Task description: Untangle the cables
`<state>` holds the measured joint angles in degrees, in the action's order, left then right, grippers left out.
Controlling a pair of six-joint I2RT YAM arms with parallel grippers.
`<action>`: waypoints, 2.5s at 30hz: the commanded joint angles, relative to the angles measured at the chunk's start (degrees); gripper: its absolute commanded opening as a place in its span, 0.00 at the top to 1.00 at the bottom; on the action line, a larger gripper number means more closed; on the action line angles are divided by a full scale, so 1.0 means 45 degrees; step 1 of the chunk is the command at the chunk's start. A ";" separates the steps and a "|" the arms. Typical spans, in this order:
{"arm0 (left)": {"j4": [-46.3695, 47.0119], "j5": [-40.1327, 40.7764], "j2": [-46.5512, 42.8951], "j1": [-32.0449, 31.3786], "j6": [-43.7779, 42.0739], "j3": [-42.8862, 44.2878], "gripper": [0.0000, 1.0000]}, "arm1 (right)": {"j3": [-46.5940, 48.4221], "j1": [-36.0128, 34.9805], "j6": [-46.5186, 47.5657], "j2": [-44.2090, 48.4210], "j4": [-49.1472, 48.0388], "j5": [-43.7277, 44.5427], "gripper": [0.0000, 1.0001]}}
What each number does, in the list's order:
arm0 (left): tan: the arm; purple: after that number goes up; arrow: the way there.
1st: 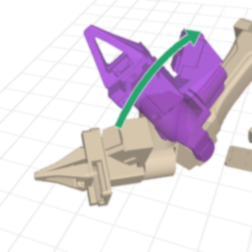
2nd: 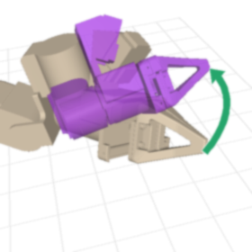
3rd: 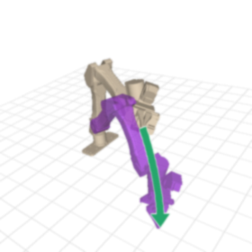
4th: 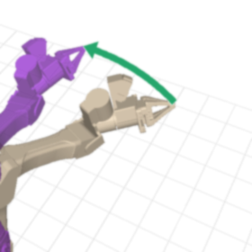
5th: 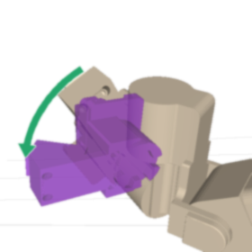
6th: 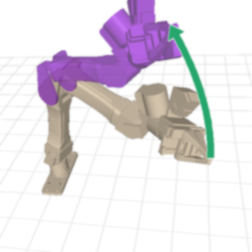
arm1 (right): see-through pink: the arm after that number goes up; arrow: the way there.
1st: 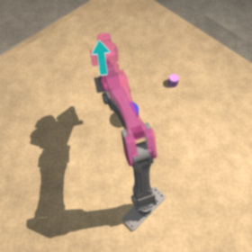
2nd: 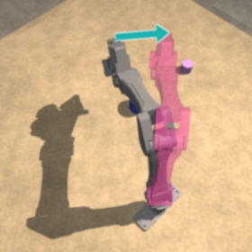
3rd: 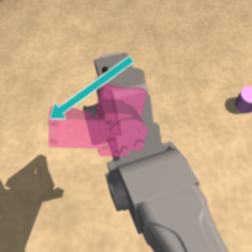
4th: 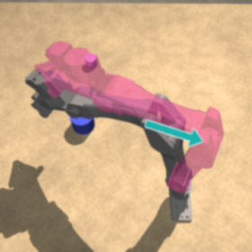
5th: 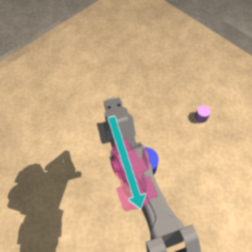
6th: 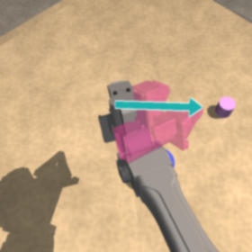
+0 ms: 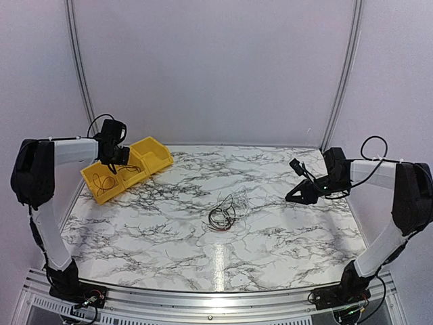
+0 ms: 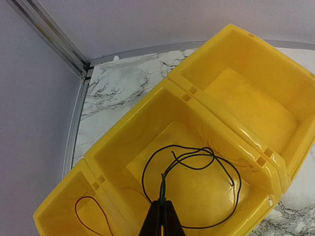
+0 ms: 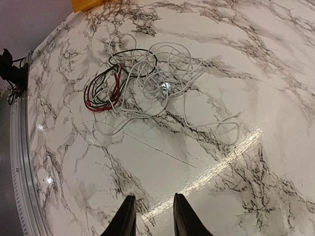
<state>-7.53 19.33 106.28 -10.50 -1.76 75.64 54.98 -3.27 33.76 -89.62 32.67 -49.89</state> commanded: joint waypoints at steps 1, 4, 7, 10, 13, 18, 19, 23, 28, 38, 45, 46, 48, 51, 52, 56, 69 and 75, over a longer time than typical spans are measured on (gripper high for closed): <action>-0.0538 -0.0420 0.0834 0.0046 0.0244 0.0700 1.00 | 0.0437 -0.0061 0.0208 0.0135 0.0198 0.0072 0.73; -0.0769 -0.0673 0.1364 0.0039 0.0274 0.0937 1.00 | 0.0455 -0.0060 0.0219 0.0094 0.0211 0.0090 0.73; -0.1171 -0.0849 0.1849 0.0049 0.0269 0.1273 1.00 | 0.0477 -0.0056 0.0217 0.0045 0.0233 0.0093 0.72; -0.1254 -0.0921 0.2096 0.0049 0.0313 0.1382 1.00 | 0.0497 -0.0066 0.0242 -0.0012 0.0257 0.0110 0.72; -0.1423 -0.1182 0.2383 0.0068 0.0662 0.1494 1.00 | 0.0511 -0.0075 0.0267 -0.0063 0.0299 0.0096 0.72; -0.1779 -0.1575 0.2481 0.0068 0.0876 0.1748 1.00 | 0.0500 -0.0075 0.0280 0.0008 0.0323 0.0052 0.72; -0.1883 -0.1612 0.2438 0.0068 0.0907 0.1791 1.00 | 0.0507 -0.0080 0.0287 0.0013 0.0322 0.0061 0.72; -0.2413 -0.1682 0.1845 0.0068 0.1040 0.1821 0.76 | 0.0516 -0.0070 0.0360 0.0053 0.0388 0.0054 0.72; -0.2502 -0.1249 0.0535 0.0068 0.1381 0.1246 0.04 | 0.0573 -0.0075 0.0376 0.0043 0.0447 -0.0001 0.72; -0.2920 -0.1312 -0.2373 -0.0281 0.1705 0.0300 0.01 | 0.0809 -0.0094 0.0487 0.0524 0.0602 0.0014 0.71; -0.1704 -0.2974 -0.4330 -0.0580 0.1708 -0.0837 0.01 | 0.0670 -0.0104 0.0135 0.1725 0.0040 0.0295 0.71; -0.1478 -0.3154 -0.4749 -0.0677 0.1784 -0.1010 0.01 | 0.0638 -0.0095 0.0035 0.2025 -0.0092 0.0433 0.71; -0.1294 -0.2763 -0.5504 -0.1050 0.1717 -0.1127 0.01 | 0.0737 -0.0099 -0.0081 0.2680 -0.0213 0.0804 0.71; -0.1288 -0.1142 -0.6809 -0.1883 0.1326 -0.1037 0.01 | 0.1184 -0.0095 -0.0298 0.3623 -0.0208 0.1677 0.70; -0.1319 -0.0103 -0.7232 -0.2153 0.1179 -0.0979 0.01 | 0.1359 -0.0094 -0.0425 0.3971 -0.0259 0.1976 0.69; 0.2338 0.0634 -0.8570 -0.2237 0.1137 -0.3227 0.01 | 0.1216 -0.0094 -0.1428 0.5262 -0.1678 0.2769 0.30; 0.5408 -0.5138 -0.5290 -0.6451 0.2546 -0.4930 0.46 | -0.0204 -0.0798 -0.1008 0.3283 -0.4831 -0.0743 0.14; 0.5189 -0.3276 -0.1913 -0.8518 0.2090 -0.4236 0.41 | -0.0864 -0.1111 -0.0643 0.3245 -0.5032 0.0395 0.25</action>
<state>15.31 -0.89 89.47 -45.89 8.73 54.43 52.14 -7.09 29.47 -75.37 12.12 -50.04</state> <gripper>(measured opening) 0.591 0.775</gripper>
